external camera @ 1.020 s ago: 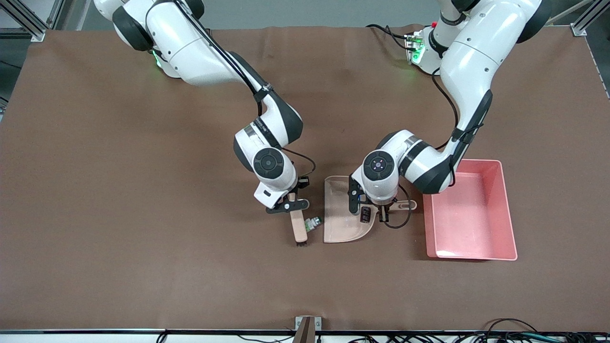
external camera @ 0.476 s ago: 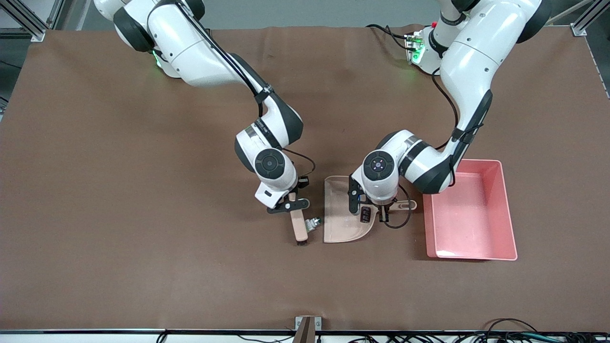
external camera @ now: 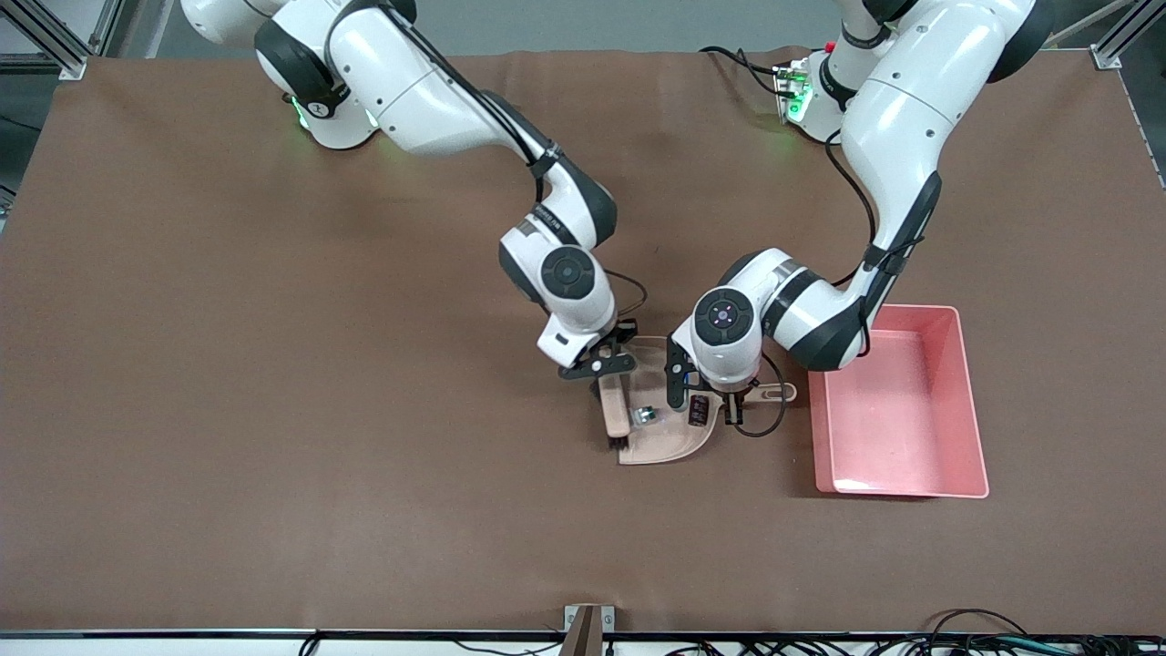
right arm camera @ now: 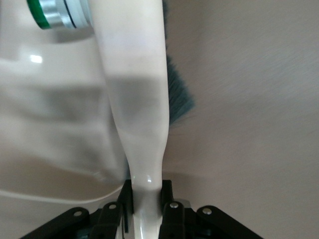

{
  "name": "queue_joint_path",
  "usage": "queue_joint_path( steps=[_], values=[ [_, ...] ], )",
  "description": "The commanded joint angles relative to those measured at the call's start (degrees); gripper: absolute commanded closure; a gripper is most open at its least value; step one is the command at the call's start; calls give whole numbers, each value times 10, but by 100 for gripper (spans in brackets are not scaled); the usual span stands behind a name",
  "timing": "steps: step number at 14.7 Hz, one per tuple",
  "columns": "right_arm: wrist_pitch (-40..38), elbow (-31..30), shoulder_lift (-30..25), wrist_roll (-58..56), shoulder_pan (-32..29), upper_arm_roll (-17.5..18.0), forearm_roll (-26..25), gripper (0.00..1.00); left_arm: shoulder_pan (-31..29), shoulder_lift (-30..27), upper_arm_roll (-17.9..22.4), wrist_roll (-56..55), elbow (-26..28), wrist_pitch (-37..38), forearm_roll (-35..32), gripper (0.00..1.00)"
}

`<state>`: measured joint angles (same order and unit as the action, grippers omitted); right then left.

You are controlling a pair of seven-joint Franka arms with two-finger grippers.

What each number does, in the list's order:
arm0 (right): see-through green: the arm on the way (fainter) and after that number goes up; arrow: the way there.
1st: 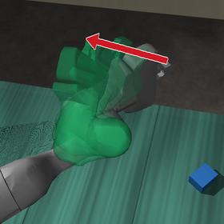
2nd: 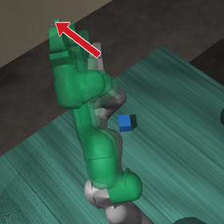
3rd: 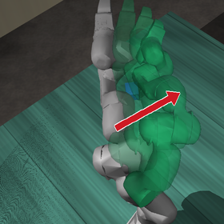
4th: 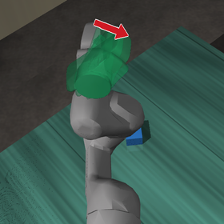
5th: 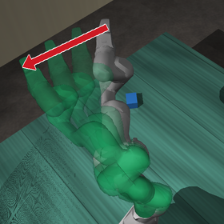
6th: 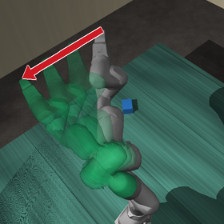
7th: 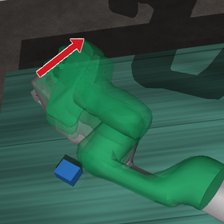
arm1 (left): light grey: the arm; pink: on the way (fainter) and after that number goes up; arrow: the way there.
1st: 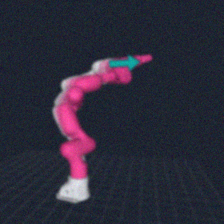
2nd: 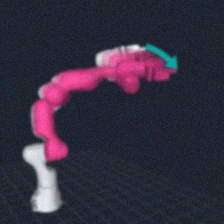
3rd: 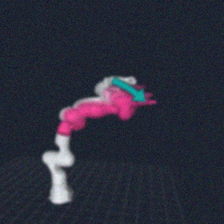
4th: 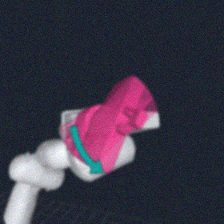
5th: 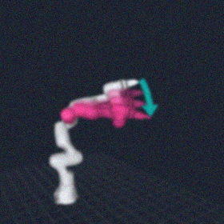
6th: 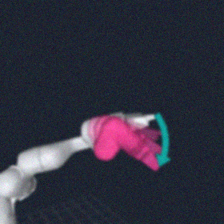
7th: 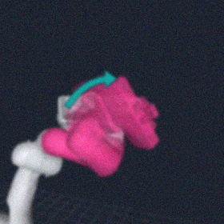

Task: Clean e-waste and dump in bin
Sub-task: 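Sweep the capacitor and green component into the dustpan with the brush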

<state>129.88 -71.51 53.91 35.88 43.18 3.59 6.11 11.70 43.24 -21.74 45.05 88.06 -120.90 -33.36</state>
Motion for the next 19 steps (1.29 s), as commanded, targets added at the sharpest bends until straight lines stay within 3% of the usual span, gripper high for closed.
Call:
queue_joint_path(
  steps=[1,6,10,13,15,19],
  values=[
    [0,26,13,30,17,5,7,100,3,11,1,-4,-18,6,1,78],
    [-7,43,11,52,28,6,22,100,-4,8,1,-3,-18,6,0,78],
    [-62,42,-9,46,0,5,28,100,-8,7,0,-2,-18,6,3,78],
    [-108,37,-30,34,-32,5,28,100,-16,7,-1,3,-18,2,4,88],
    [-158,10,-70,18,-47,1,28,100,-18,7,-4,4,-18,-3,5,90],
    [-236,-65,-175,-56,-148,6,29,100,-35,4,-35,5,-18,-22,6,92]
  ],
)
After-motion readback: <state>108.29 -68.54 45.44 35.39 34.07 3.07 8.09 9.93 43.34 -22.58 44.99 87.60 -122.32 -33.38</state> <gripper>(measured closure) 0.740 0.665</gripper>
